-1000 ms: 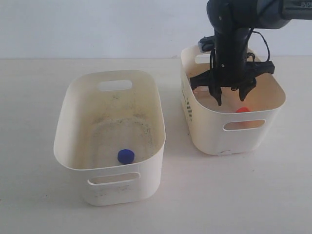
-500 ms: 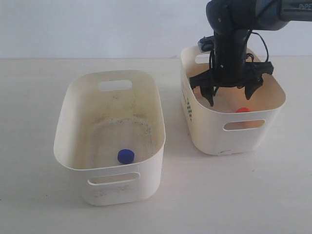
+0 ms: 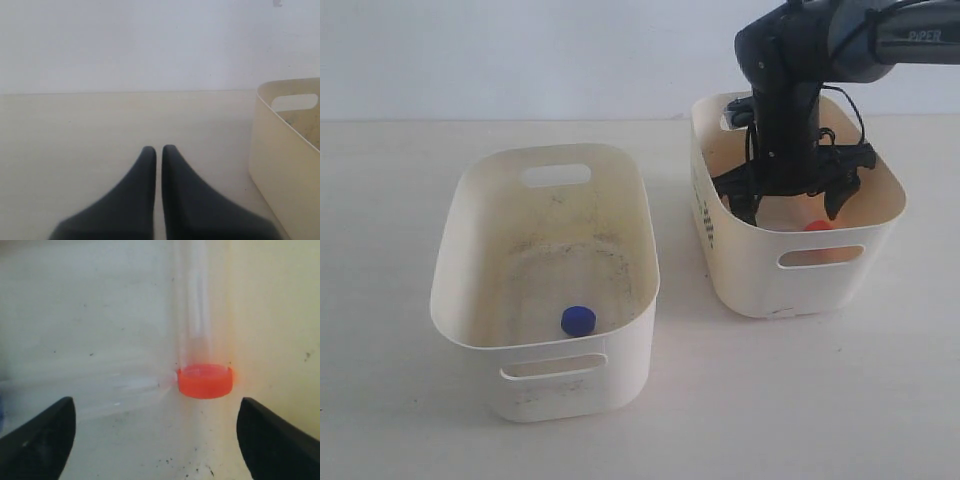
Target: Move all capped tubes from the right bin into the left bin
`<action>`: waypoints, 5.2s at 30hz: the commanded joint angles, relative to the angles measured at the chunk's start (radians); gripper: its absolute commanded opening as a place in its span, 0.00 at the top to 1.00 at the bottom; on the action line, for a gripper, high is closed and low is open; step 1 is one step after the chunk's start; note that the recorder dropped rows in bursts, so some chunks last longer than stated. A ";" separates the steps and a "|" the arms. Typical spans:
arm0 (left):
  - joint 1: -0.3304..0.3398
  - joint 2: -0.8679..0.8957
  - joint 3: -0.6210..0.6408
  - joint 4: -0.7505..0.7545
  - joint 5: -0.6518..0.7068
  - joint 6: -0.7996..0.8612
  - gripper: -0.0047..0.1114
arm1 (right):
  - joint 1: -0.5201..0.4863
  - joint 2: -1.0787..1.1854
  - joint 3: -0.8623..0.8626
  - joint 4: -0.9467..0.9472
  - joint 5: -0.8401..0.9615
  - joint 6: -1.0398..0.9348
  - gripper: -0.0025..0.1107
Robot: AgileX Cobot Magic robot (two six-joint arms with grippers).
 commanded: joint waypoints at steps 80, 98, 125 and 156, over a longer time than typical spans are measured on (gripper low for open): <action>0.000 0.000 -0.004 -0.006 -0.006 -0.010 0.92 | 0.000 0.094 0.001 -0.104 0.034 0.040 0.98; 0.000 0.000 -0.004 -0.006 -0.006 -0.010 0.92 | 0.000 0.043 0.001 -0.110 -0.105 0.096 0.44; 0.000 0.000 -0.004 -0.006 -0.006 -0.010 0.92 | 0.000 0.112 0.001 -0.130 -0.139 0.143 0.44; 0.000 0.000 -0.004 -0.006 -0.006 -0.010 0.92 | 0.000 -0.131 0.001 -0.126 0.011 0.021 0.98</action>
